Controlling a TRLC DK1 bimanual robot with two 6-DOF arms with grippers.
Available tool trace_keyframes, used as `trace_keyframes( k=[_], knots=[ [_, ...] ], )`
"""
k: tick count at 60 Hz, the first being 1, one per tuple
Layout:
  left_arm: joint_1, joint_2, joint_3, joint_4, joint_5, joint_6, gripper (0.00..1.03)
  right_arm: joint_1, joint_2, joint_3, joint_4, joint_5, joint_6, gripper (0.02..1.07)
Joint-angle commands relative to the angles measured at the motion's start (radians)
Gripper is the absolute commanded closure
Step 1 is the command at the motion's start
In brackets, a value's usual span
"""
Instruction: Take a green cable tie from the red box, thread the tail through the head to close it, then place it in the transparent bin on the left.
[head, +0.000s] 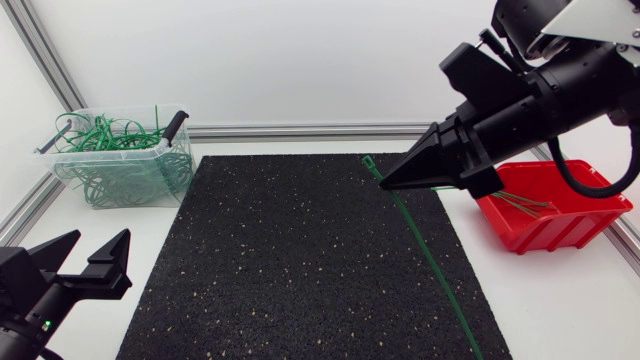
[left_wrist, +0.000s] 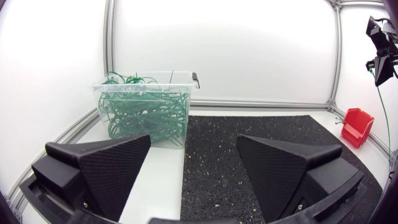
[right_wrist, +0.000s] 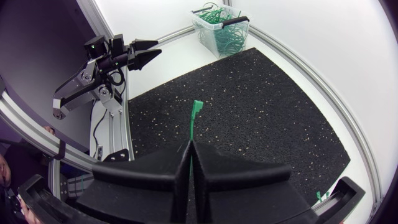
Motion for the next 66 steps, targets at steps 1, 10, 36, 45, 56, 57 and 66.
trace_keyframes(
  k=[1,10,36,45,56,57,66],
  knots=[
    [0.009,0.090,0.105,-0.021,0.005,0.007,0.08,0.004,0.011,-0.022,-0.025,-0.039,0.034,1.01],
    [0.011,0.156,0.171,-0.039,0.069,-0.014,0.08,0.014,0.022,-0.029,-0.028,-0.099,0.045,1.01],
    [0.003,0.386,0.471,-0.231,0.310,0.144,0.10,0.027,0.074,-0.043,-0.019,-0.244,0.085,1.01],
    [-0.018,0.475,0.547,-0.280,0.447,0.211,0.10,0.024,0.080,-0.068,0.012,-0.294,0.091,1.01],
    [-0.086,0.607,0.600,-0.309,0.615,0.213,0.10,0.007,0.091,-0.101,0.075,-0.364,0.119,1.01],
    [-0.086,0.613,0.603,-0.308,0.632,0.214,0.10,0.006,0.091,-0.105,0.079,-0.369,0.120,1.01],
    [-0.118,0.642,0.623,-0.262,0.753,0.205,0.10,0.001,0.085,-0.157,0.165,-0.412,0.156,1.01]
  ],
)
